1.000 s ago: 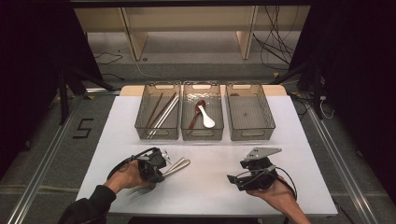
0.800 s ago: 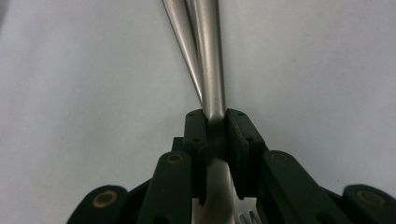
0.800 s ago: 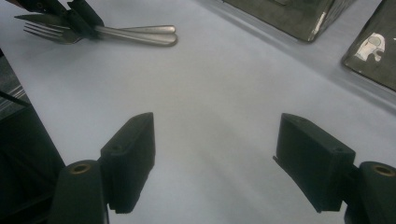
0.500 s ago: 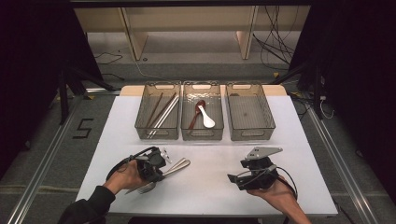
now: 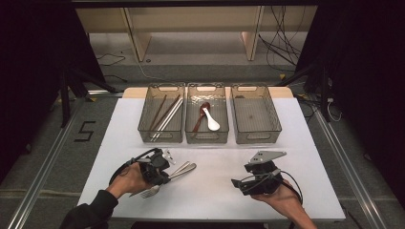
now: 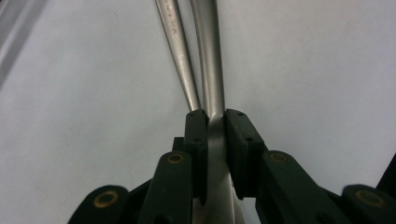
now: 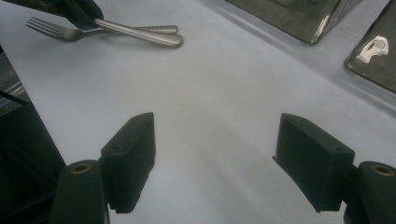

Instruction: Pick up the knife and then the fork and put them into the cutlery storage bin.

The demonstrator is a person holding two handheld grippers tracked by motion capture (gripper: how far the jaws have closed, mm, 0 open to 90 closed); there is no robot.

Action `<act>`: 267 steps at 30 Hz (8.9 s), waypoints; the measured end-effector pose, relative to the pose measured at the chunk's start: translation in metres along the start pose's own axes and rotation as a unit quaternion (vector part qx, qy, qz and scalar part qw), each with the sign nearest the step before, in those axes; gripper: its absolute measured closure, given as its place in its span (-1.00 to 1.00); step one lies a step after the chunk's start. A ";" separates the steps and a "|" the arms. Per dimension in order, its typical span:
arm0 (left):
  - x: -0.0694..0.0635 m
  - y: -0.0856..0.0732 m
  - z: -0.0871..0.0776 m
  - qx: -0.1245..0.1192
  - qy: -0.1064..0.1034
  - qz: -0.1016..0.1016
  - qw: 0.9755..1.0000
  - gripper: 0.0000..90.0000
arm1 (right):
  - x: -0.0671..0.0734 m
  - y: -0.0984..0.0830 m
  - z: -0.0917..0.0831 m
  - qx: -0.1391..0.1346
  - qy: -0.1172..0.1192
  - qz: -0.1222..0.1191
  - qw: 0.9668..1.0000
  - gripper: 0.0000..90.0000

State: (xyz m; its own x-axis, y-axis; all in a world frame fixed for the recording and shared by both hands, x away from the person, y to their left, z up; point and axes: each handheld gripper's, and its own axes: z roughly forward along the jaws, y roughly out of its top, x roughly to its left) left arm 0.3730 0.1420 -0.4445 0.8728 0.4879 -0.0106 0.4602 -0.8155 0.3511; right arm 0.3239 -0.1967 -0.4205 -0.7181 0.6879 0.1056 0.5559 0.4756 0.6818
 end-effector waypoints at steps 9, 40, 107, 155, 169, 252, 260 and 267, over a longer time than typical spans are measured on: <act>0.002 0.000 -0.002 -0.001 -0.007 -0.008 1.000 0.75 | 0.000 0.000 0.000 0.001 0.000 0.000 1.000 -0.35; -0.002 0.001 0.020 0.046 0.028 -0.008 0.999 0.69 | 0.000 0.001 0.002 0.000 0.001 -0.003 1.000 -0.34; -0.057 0.030 -0.028 -0.007 -0.050 0.052 0.997 0.76 | 0.089 0.030 0.096 -0.005 0.061 -0.219 0.974 0.16; -0.025 0.011 -0.066 -0.231 0.006 -0.076 0.970 -0.37 | 0.038 0.016 0.056 0.063 -0.067 -0.333 0.939 0.88; -0.022 0.000 -0.060 -0.245 0.000 -0.103 0.964 -0.58 | 0.011 0.011 0.042 0.073 -0.095 -0.279 0.953 0.88; -0.010 -0.032 -0.043 -0.246 0.049 -0.110 0.962 -0.61 | -0.152 0.128 0.060 0.033 -0.175 0.168 0.970 0.85; -0.010 -0.032 -0.042 -0.242 0.050 -0.109 0.963 -0.61 | -0.149 0.128 0.060 0.019 -0.165 0.168 0.972 0.55; -0.009 -0.031 -0.039 -0.229 0.045 -0.111 0.966 -0.61 | -0.138 0.129 0.049 0.013 -0.156 0.127 0.979 0.18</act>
State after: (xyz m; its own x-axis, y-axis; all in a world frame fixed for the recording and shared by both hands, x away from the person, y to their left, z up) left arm 0.3441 0.1753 -0.4189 0.7334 0.6772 -0.0599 0.4967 -0.4736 0.7273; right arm 0.5155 -0.2037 -0.3829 -0.3949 0.9179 0.0401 0.7135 0.2789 0.6427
